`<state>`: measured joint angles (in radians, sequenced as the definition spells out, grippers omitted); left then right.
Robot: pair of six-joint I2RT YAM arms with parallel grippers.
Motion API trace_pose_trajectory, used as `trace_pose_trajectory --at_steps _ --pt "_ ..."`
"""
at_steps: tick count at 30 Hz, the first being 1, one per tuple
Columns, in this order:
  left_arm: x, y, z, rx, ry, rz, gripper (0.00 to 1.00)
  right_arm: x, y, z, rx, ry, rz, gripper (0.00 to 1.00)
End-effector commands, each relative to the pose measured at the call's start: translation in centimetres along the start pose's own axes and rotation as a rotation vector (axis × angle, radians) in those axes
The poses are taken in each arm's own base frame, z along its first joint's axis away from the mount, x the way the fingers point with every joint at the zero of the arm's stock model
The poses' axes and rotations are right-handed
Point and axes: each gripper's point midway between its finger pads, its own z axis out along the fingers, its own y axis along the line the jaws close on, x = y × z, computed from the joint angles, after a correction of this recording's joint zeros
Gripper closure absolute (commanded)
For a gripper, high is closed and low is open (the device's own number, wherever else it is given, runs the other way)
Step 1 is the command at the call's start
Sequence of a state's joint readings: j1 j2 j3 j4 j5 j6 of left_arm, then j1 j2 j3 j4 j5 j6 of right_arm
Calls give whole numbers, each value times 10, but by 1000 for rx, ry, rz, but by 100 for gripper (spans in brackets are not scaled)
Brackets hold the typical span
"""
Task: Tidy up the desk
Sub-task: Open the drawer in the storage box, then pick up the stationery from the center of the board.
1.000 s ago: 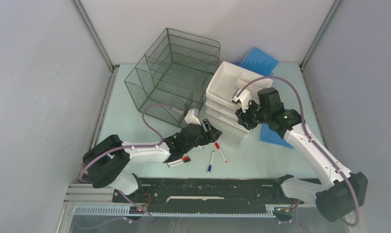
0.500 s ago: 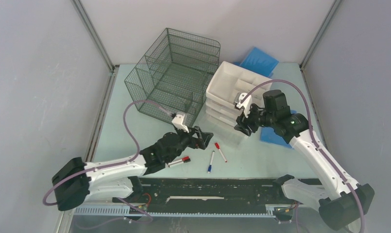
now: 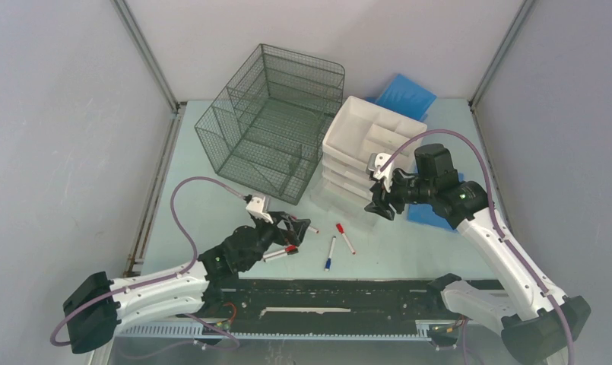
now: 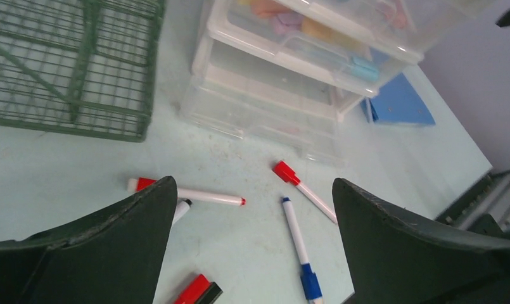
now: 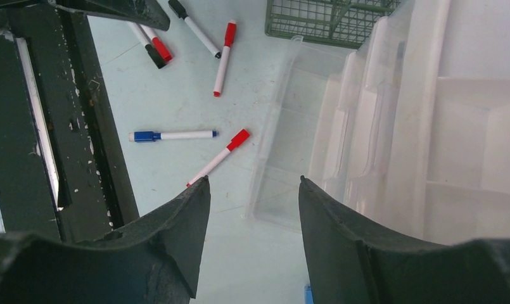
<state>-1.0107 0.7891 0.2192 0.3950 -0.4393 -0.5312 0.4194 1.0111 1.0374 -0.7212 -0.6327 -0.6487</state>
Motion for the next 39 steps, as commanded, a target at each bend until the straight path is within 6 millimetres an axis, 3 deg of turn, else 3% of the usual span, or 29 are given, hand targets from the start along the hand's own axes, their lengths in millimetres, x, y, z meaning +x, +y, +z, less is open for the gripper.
trace_pose_trajectory --at_steps 1,7,17,26,34,39 --pt "-1 -29 -2 152 24 5 1 -17 0 -5 -7 -36 -48 38" --pt "28 -44 -2 212 188 26 7 -16 0 -3 -9 -30 -48 39" --pt "73 -51 1 124 383 160 11 -14 -1 -1 -7 -20 -44 39" --pt "105 -59 13 14 486 304 21 -12 -2 -1 -5 -15 -42 39" --pt "130 -59 20 -39 576 350 34 -12 -2 -1 -4 -14 -43 38" --pt "142 -61 22 -43 620 364 37 -12 -3 -1 -3 -13 -43 38"
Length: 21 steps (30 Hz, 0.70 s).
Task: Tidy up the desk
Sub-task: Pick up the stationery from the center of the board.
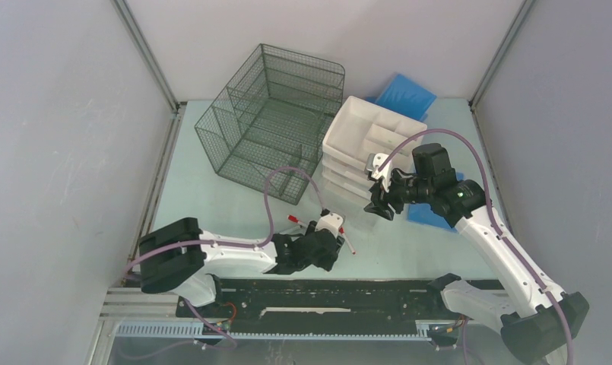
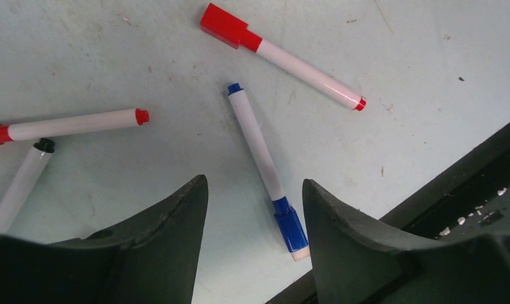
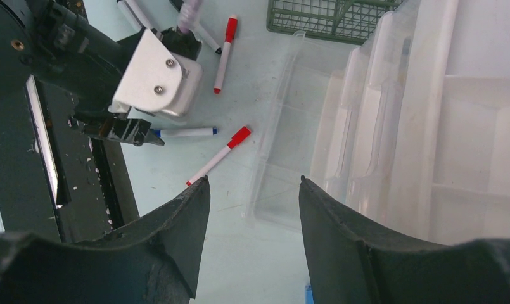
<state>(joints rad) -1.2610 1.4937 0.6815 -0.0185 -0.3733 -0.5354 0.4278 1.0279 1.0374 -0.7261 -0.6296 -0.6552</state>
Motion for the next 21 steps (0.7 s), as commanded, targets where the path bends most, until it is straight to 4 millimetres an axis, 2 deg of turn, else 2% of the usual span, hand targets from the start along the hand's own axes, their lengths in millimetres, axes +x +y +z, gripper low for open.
trace_pose_trajectory --at_steps 1,13,18,21 --pt "-6 -8 5 -12 9 -2 38 -15 -4 -5 12 -28 -45 39" --pt "-2 -2 17 -109 65 18 53 -16 -3 -5 10 -29 -46 39" --pt "2 -1 19 -121 82 21 56 -16 -3 -5 7 -29 -48 39" --pt "3 -2 20 -118 88 19 64 -16 -3 -5 9 -29 -48 38"
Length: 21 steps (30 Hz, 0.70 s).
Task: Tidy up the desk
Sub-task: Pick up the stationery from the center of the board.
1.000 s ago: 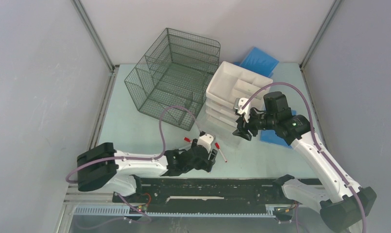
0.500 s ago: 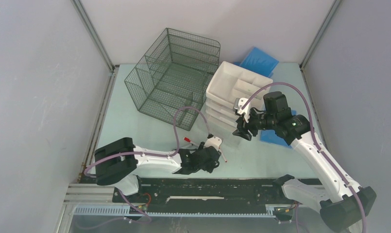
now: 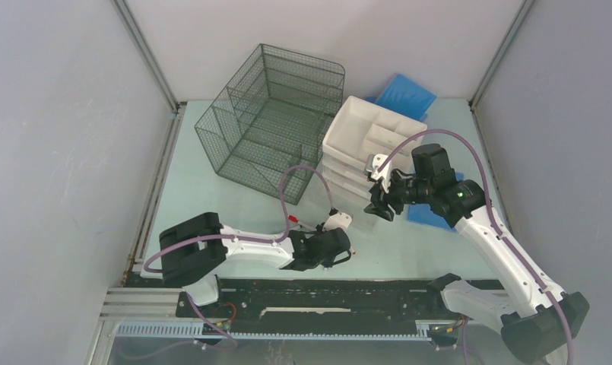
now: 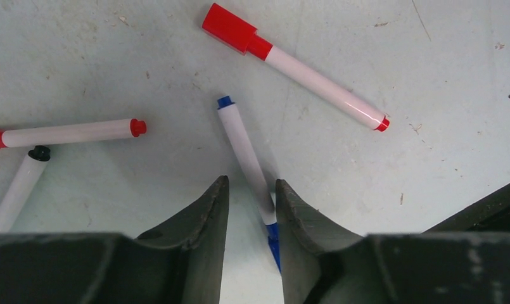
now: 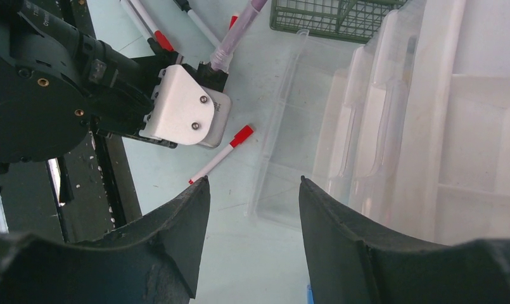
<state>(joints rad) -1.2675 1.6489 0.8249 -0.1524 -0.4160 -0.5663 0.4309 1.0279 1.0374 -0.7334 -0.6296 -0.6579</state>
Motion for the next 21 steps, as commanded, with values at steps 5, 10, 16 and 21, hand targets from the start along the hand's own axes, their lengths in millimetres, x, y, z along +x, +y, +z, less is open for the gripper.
trace_pose_trajectory --at_steps 5,10,16,21 --pt "-7 -3 -2 -10 -9 -20 78 -16 -4 -5 12 -32 -47 38" --pt "-13 -2 -7 -7 -31 -32 92 -17 -4 -5 12 -35 -48 39" --pt "-27 -3 -19 25 -91 -58 100 -17 -4 -5 13 -36 -48 39" --pt "-40 -2 -33 59 -157 -93 100 -17 -3 -5 10 -36 -47 38"
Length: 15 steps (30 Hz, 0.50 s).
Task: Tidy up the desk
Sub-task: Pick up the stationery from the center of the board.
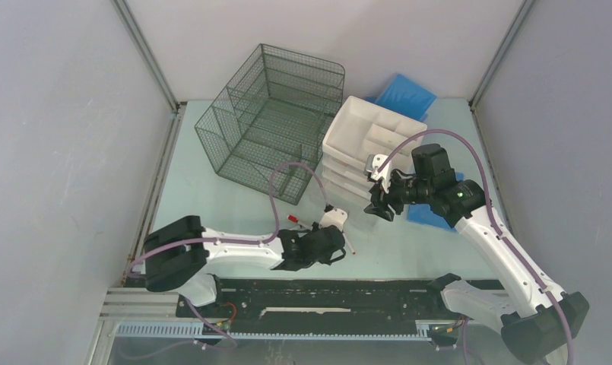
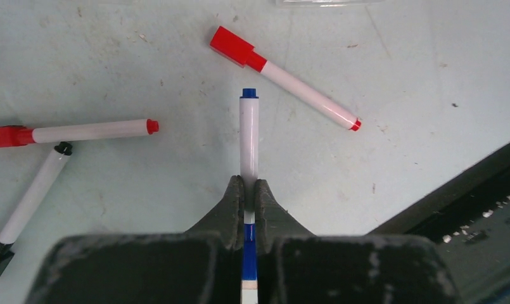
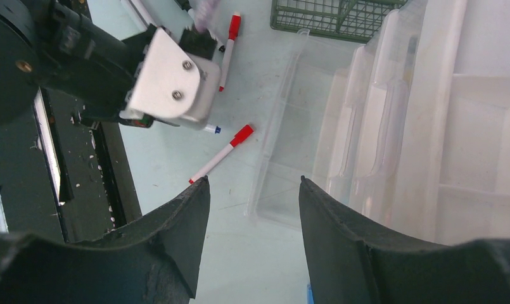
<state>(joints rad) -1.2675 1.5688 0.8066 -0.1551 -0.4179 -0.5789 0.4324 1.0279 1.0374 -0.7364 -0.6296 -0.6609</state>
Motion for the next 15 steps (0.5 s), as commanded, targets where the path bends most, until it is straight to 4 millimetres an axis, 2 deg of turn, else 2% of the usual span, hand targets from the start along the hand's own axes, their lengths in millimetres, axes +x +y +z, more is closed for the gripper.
trace_pose_trajectory --at_steps 1,15 --pt "-29 -3 -18 40 -124 -67 100 -18 -4 -5 12 -39 -45 38" --pt "-80 3 -66 224 -401 -277 100 -23 3 -5 -20 -65 -37 38"
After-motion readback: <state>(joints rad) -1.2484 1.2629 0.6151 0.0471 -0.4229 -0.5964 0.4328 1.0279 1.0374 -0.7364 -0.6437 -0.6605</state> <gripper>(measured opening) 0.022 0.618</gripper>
